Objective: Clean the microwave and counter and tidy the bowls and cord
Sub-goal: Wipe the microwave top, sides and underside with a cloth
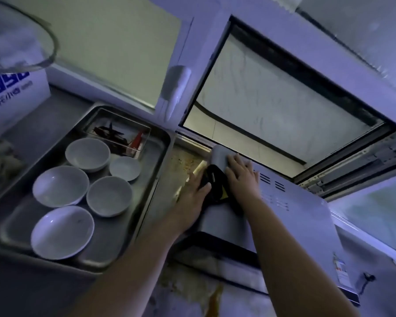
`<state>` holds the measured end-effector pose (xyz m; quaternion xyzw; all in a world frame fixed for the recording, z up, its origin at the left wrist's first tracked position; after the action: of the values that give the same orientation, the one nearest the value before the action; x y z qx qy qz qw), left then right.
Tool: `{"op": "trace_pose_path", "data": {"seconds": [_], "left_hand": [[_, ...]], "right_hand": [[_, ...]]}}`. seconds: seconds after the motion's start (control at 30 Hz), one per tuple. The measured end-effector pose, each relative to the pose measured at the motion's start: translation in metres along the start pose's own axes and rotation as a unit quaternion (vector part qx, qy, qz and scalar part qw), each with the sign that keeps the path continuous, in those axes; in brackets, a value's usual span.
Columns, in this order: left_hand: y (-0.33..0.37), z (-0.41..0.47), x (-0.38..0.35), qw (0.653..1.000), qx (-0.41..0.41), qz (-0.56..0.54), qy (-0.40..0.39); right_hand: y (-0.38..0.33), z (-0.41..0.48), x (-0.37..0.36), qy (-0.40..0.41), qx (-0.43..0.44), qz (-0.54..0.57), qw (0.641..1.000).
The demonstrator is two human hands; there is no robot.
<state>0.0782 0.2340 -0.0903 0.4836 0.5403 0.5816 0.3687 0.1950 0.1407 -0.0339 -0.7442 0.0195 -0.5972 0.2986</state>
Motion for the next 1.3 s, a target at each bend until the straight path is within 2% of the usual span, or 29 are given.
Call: {"op": "trace_pose_path", "data": {"seconds": [0.1, 0.17, 0.3, 0.37, 0.47, 0.63, 0.73, 0.83, 1.3], "left_hand": [[-0.031, 0.006, 0.001, 0.997, 0.066, 0.036, -0.023], [-0.038, 0.006, 0.005, 0.997, 0.06, 0.056, -0.009], [-0.05, 0.002, -0.01, 0.998, 0.061, 0.004, -0.033], [-0.055, 0.01, -0.015, 0.998, 0.055, 0.02, -0.02], [-0.055, 0.038, -0.014, 0.999, 0.033, 0.02, -0.009], [-0.058, 0.096, -0.015, 0.997, 0.052, 0.006, -0.053], [-0.064, 0.13, -0.012, 0.999, 0.035, 0.006, -0.038], [-0.077, 0.14, -0.012, 0.998, 0.057, 0.009, -0.04], [-0.056, -0.022, -0.011, 0.999, 0.003, 0.007, -0.039]], "right_hand": [[0.001, 0.004, -0.002, 0.005, -0.007, -0.028, 1.0], [0.001, 0.005, -0.002, 0.014, -0.013, -0.03, 0.999], [-0.003, 0.005, -0.003, 0.033, 0.002, -0.024, 0.999], [-0.002, 0.005, -0.004, 0.037, -0.005, -0.02, 0.999], [-0.005, 0.004, -0.005, 0.043, 0.014, -0.025, 0.999], [-0.006, 0.002, -0.004, 0.055, 0.017, -0.016, 0.998], [-0.008, 0.004, -0.005, 0.052, 0.016, -0.015, 0.998], [-0.008, 0.004, -0.006, 0.052, 0.02, -0.012, 0.998], [-0.004, 0.003, -0.007, 0.042, 0.011, -0.007, 0.999]]}}
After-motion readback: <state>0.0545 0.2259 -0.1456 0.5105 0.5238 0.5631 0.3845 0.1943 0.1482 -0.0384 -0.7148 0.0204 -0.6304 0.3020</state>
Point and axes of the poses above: each hand's wrist, its own z-axis towards the middle knuckle, its own x-axis out of the back of the hand, y = z × x, the point moved 10 cm from there along z, towards the middle knuckle, and after that the axes turned 14 degrees about z, right-handed, at the moved point
